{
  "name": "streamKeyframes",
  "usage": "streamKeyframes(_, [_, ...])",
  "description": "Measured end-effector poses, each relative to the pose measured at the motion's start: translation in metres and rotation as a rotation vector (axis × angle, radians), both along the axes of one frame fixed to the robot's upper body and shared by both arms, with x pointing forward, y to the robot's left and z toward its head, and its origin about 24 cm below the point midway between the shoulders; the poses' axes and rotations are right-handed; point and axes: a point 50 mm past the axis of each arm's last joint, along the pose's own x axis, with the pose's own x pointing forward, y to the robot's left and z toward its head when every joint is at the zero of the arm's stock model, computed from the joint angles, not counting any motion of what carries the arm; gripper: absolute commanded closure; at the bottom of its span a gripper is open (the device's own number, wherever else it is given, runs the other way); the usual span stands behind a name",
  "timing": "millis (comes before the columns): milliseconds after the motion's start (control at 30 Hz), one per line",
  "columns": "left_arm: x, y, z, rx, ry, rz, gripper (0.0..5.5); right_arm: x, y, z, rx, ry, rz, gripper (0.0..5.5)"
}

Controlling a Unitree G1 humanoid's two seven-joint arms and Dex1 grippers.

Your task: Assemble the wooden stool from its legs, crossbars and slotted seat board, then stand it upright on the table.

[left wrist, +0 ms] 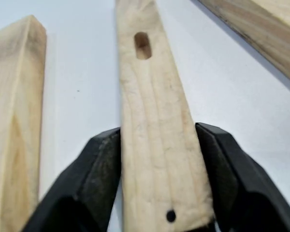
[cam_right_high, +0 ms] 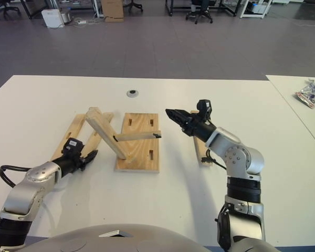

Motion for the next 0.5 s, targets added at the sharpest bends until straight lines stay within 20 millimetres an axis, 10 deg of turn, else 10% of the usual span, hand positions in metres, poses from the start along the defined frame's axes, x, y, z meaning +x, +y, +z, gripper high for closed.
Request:
streamKeyframes(300, [0.039, 0.024, 0.046, -0.029, -0.256, 0.069, 3.42, 0.007, -0.006, 0.009, 0.004, -0.034, -0.034, 2.45])
streamKeyframes(500, [0.058, -0.016, 0.148, -0.605, -0.547, -0.331, 3.42, 0.034, -0.003, 0.099, 0.171, -0.271, 0.062, 2.10])
